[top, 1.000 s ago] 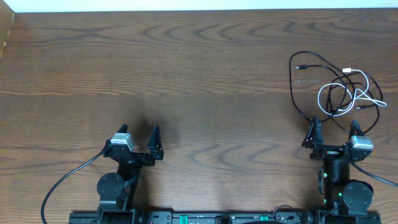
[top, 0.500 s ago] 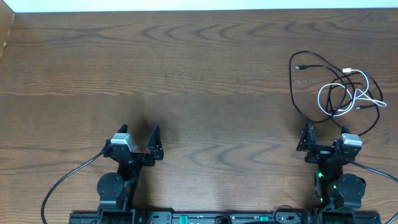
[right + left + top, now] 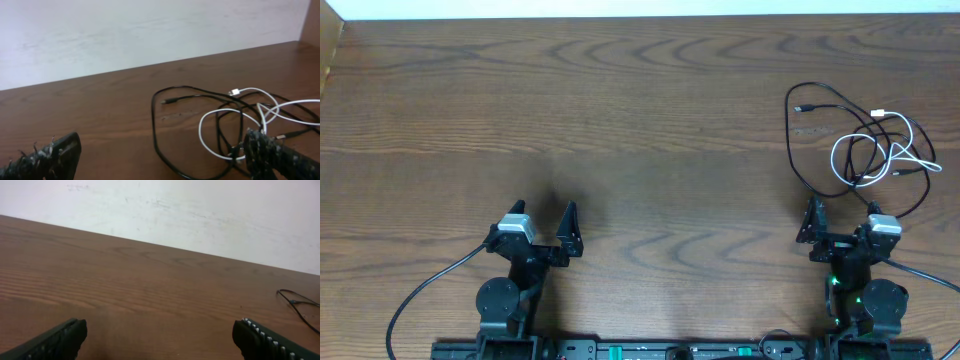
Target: Untangle cables
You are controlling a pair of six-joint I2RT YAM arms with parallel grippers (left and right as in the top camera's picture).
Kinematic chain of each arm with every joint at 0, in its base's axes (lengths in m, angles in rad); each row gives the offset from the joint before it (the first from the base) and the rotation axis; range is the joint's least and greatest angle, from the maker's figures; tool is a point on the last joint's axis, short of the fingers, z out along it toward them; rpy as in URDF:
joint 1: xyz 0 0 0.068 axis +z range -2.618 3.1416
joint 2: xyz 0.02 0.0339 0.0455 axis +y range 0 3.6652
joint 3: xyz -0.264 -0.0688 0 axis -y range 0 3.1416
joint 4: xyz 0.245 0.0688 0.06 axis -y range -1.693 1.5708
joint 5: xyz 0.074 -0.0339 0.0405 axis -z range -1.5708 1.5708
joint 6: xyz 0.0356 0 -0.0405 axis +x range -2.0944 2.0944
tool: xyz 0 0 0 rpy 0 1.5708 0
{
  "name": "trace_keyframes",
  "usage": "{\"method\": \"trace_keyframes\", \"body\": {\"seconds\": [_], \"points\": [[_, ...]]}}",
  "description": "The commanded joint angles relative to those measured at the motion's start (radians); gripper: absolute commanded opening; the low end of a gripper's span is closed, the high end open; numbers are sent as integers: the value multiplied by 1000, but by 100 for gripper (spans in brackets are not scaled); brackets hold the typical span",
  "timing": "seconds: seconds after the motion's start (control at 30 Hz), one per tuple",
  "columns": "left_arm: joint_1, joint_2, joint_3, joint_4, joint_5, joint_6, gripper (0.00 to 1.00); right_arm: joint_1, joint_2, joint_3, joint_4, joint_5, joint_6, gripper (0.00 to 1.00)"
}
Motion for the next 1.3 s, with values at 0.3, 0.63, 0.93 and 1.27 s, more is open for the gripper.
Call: {"method": "trace_keyframes", "body": {"seconds": [0.3, 0.63, 0.93, 1.27], "points": [[-4, -2, -16, -36, 17, -2, 98, -5, 8, -1, 1, -68, -88, 99], [-4, -2, -16, -37, 17, -2, 98, -5, 9, -1, 1, -64, -88, 99], [-4, -2, -16, -36, 17, -2, 98, -5, 9, -1, 1, -64, -88, 99], [-4, -2, -16, -37, 16, -2, 98, -5, 9, -1, 1, -64, -88, 99]]}}
